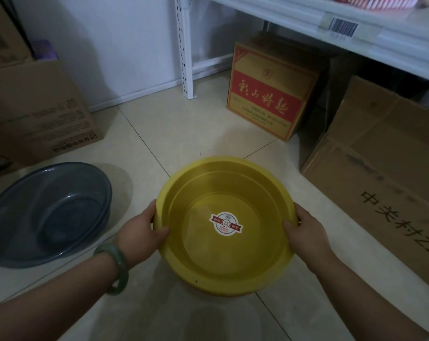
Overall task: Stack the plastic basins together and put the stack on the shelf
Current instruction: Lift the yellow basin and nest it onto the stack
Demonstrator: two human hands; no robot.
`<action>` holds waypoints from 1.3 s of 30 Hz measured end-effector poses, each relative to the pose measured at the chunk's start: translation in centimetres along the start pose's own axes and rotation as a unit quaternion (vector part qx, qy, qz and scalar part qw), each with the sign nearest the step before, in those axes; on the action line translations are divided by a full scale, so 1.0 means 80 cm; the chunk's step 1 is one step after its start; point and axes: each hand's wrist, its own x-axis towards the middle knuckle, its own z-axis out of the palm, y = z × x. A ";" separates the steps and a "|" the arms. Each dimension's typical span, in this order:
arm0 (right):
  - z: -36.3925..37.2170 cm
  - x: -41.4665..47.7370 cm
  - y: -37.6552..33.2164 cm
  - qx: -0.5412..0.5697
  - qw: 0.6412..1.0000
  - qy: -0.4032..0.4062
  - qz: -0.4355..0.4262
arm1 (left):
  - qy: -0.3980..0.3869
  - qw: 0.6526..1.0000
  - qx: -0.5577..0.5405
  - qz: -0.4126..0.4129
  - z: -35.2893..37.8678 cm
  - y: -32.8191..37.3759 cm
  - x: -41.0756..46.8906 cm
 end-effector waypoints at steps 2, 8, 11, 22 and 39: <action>0.000 0.003 -0.003 0.040 0.999 -0.021 0.027 | -0.012 0.999 -0.029 -0.013 0.001 -0.001 0.003; -0.008 0.020 -0.003 0.153 0.981 -0.064 0.100 | -0.035 0.989 -0.139 -0.039 0.002 -0.011 0.013; -0.009 0.023 0.002 0.191 0.973 -0.070 0.106 | -0.035 0.966 -0.244 -0.072 0.001 -0.011 0.014; -0.014 0.033 0.015 0.259 0.959 -0.032 0.110 | -0.022 0.958 -0.276 -0.069 0.009 0.013 0.036; -0.049 0.088 0.050 0.281 0.946 0.025 0.157 | -0.051 0.959 -0.271 -0.065 0.042 0.080 0.086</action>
